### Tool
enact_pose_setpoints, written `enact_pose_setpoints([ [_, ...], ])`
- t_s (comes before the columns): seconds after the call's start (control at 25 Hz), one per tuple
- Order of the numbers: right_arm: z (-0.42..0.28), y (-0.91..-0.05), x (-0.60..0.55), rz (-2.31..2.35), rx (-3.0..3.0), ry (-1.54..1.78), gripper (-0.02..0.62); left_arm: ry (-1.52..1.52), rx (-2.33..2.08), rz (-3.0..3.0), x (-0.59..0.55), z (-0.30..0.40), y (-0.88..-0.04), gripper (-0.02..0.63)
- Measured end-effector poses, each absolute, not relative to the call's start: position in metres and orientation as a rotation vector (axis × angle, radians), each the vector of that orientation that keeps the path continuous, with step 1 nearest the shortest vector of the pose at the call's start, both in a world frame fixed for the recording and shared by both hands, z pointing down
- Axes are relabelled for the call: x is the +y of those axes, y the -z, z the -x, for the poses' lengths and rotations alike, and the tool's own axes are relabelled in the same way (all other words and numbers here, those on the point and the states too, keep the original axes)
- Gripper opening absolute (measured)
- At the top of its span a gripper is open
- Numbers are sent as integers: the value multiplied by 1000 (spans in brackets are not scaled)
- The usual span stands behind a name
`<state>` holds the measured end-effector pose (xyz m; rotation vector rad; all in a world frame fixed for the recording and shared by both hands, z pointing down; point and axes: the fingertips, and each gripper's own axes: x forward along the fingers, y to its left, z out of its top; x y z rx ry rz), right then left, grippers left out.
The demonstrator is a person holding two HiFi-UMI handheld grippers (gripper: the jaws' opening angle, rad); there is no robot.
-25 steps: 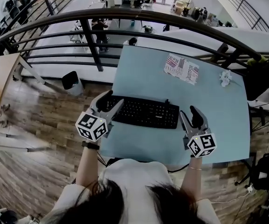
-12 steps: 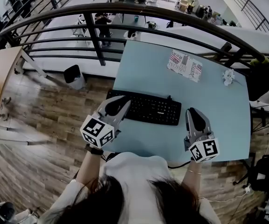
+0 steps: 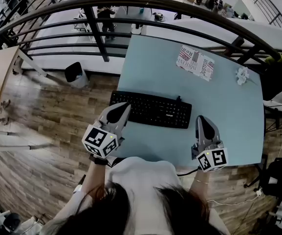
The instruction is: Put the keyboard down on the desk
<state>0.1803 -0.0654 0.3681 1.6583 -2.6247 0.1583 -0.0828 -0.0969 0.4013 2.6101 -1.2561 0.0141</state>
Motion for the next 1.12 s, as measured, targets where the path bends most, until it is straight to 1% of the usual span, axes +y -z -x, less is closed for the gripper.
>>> enact_pose_setpoints([
  [0.56,-174,-373,-77,-1654,-2611,-201,2,-41,-1248,-2581,-109,90,-412,57],
  [1.12,-167,-367,-85,-1615,-2627,-161,1,-48,-1264,-2570,-113,94,-412,57],
])
